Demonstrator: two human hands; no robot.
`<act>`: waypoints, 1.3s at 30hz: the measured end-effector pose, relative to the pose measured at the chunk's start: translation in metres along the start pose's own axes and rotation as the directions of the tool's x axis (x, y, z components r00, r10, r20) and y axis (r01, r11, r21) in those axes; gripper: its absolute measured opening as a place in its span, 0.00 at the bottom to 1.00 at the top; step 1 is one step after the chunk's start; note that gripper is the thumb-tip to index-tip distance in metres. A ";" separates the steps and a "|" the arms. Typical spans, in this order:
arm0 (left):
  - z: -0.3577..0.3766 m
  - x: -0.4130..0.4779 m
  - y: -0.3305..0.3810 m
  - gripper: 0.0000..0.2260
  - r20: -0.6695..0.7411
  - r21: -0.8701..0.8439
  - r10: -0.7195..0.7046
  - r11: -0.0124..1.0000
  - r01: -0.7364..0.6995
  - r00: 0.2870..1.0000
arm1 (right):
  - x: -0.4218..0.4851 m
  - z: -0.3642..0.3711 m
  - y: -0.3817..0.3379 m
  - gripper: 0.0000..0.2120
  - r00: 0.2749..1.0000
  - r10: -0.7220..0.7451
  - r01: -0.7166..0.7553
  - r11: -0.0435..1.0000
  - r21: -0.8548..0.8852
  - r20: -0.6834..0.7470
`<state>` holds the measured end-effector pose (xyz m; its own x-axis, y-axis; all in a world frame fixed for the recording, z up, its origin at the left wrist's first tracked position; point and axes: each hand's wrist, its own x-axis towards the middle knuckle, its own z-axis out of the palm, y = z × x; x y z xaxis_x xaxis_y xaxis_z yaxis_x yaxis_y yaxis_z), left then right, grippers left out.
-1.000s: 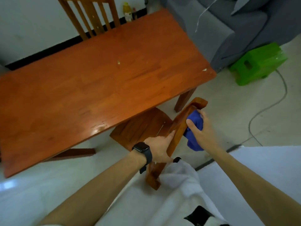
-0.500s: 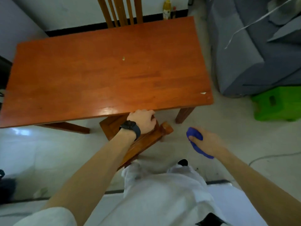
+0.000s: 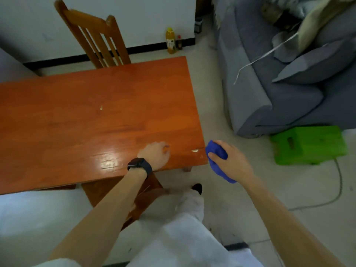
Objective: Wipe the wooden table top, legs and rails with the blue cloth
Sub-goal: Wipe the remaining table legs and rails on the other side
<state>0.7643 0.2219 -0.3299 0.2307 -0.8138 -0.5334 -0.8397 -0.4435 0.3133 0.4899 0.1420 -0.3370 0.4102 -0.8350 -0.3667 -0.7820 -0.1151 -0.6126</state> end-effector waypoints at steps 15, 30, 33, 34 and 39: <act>0.009 0.161 0.145 0.21 0.007 -0.145 -0.185 0.972 0.184 0.983 | 0.208 -0.109 0.040 0.25 0.959 -0.122 0.173 0.967 -0.185 0.258; 0.095 0.202 0.202 0.31 -0.160 -0.452 -0.762 0.622 0.639 0.628 | 0.349 -0.075 0.108 0.25 0.499 -0.458 0.632 0.773 0.052 0.736; 0.107 0.215 0.204 0.31 -0.223 -0.443 -0.785 0.610 0.657 0.579 | 0.368 -0.058 0.132 0.26 0.472 -0.444 0.625 0.778 0.067 0.762; 0.113 0.221 0.207 0.32 -0.253 -0.441 -0.799 0.597 0.670 0.546 | 0.371 -0.052 0.141 0.26 0.470 -0.442 0.623 0.779 0.068 0.764; 0.165 0.246 0.237 0.34 -0.511 -0.444 -0.797 0.565 0.696 0.321 | 0.379 -0.012 0.188 0.27 0.473 -0.445 0.623 0.779 0.068 0.760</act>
<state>0.5408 -0.0216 -0.5161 0.9948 -0.0997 -0.0194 -0.0955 -0.9834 0.1544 0.4925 -0.2030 -0.5833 0.8988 0.0652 -0.4334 -0.3218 -0.5731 -0.7537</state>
